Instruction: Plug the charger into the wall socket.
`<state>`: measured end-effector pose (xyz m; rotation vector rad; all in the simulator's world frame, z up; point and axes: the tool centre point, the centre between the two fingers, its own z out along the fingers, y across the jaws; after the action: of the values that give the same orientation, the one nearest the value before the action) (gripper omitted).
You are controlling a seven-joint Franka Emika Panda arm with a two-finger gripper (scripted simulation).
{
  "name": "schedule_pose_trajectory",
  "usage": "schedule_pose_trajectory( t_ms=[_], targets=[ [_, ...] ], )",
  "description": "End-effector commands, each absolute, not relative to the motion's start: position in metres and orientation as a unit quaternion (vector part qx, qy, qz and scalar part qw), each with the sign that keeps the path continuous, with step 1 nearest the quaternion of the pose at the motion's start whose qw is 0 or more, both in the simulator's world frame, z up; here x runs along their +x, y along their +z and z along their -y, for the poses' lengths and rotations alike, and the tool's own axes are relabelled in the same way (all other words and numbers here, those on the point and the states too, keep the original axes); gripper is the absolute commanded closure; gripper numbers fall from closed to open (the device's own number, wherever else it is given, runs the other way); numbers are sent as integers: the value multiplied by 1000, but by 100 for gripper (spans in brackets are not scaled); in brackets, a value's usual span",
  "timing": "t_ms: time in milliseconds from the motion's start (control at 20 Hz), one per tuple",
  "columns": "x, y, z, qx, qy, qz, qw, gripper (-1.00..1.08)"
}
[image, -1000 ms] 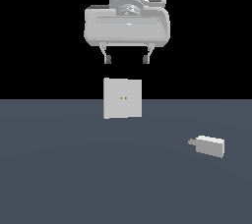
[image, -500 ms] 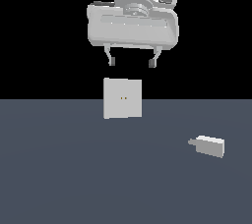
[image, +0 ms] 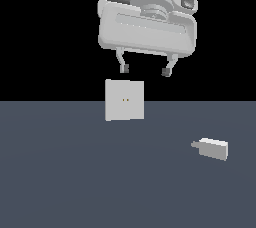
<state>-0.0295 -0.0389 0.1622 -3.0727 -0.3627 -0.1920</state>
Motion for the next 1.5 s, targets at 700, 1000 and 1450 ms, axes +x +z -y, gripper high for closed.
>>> schedule_pose_trajectory(
  t_ms=[700,1000,1450],
  targets=[
    [-54,130,78,-970,-96,219,35,-92],
    [-60,118,92,-961,-107,253,41,-92],
    [-65,100,113,-944,-123,303,50,-92]
  ],
)
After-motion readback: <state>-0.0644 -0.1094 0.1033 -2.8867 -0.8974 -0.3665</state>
